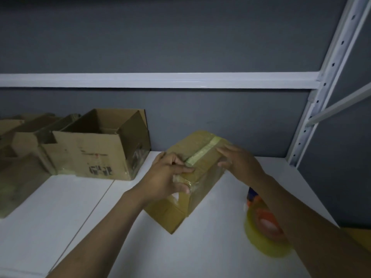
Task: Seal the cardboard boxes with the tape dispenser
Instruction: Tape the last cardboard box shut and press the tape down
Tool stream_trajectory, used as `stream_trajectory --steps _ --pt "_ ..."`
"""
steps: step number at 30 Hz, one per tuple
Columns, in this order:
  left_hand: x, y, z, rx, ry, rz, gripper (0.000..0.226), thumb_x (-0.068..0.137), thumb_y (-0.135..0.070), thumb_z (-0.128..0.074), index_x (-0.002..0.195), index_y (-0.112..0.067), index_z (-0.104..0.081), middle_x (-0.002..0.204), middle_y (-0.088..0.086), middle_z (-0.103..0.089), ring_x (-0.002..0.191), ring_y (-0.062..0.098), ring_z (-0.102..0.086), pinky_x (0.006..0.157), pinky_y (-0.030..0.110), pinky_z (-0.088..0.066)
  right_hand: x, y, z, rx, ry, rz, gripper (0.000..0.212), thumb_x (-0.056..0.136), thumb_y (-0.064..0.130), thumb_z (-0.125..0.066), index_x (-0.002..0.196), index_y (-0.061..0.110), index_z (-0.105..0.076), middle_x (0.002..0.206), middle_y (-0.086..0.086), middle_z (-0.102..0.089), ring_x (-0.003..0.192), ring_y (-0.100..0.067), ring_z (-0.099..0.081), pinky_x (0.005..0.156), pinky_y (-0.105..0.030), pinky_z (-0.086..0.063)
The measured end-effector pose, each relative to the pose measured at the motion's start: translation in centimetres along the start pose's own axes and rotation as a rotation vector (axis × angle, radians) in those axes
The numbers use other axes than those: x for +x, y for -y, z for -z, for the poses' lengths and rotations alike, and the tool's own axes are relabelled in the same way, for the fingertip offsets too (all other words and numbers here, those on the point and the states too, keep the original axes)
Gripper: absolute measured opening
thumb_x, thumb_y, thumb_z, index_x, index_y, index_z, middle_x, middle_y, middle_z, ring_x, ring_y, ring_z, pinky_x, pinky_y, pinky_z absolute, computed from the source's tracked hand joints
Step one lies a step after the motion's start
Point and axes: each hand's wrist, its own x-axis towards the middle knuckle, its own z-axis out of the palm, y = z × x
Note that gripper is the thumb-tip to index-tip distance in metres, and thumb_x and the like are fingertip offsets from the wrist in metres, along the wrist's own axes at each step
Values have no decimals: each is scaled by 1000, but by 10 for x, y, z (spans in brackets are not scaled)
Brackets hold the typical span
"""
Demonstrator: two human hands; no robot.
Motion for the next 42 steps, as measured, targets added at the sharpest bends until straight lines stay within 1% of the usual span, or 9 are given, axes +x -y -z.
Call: stream_trajectory --steps 8,12,16,19,23,30,33,38,42 --pt "6 -50 -55 275 -265 118 68 81 -78 -34 111 -30 -72 108 -2 -64 97 22 -60 86 39 -44 -111 -61 -11 307 169 -580 74 88 51 -60 149 27 -27 149 -2 -38 132 -23 -41 105 -34 -35" --pt "15 -65 -62 294 -225 189 71 87 -76 -25 115 -28 -70 111 1 -64 102 25 -59 92 38 -35 -133 -76 -24 209 196 -639 28 88 41 -63 103 18 -62 105 -3 -67 84 -14 -59 80 -29 -51" --pt "13 -77 -70 366 -245 90 55 94 -56 -43 126 -16 -64 124 11 -58 120 34 -52 108 45 -28 -140 -70 -22 215 66 -596 23 86 30 -66 74 15 -54 74 1 -59 72 -17 -59 58 -24 -45" --pt "4 -106 -79 211 -253 26 47 97 -47 -46 121 -10 -65 118 10 -61 108 27 -58 88 36 -50 -141 -53 -9 393 -190 -554 27 84 32 -70 77 9 -57 72 -4 -62 69 -20 -59 60 -30 -47" --pt "4 -144 -75 -26 -147 189 85 82 -75 -29 136 -14 -52 136 6 -54 131 22 -39 104 16 -20 -129 -24 27 475 -474 -449 27 81 39 -73 78 17 -58 66 5 -57 61 -6 -53 48 -14 -36" --pt "9 -157 -45 -629 -246 374 54 83 -10 -74 118 -41 -48 101 -28 -57 86 -24 -54 70 -2 -41 -111 -8 55 765 -511 -192 51 64 43 -82 106 29 -56 100 15 -62 91 -2 -61 68 -9 -47" --pt "4 -154 -42 -835 -308 349 55 81 6 -70 121 -27 -54 109 -21 -67 98 -12 -61 79 8 -48 -106 -6 62 984 -296 4 86 61 47 -74 138 30 -40 127 18 -54 109 3 -57 77 -14 -50" --pt "12 -159 -5 -908 -281 385 38 86 -51 -59 115 -29 -67 121 -14 -66 113 -2 -58 93 19 -47 -101 -4 77 917 -145 167 80 67 38 -80 131 60 -37 133 33 -48 121 3 -51 87 -22 -52" --pt "33 -155 18 -1211 -56 637 27 94 -41 -54 95 -18 -68 80 -4 -72 68 8 -67 66 21 -48 -97 -4 77 678 -70 161 79 77 34 -79 133 64 -32 138 27 -46 121 4 -49 95 -29 -51"
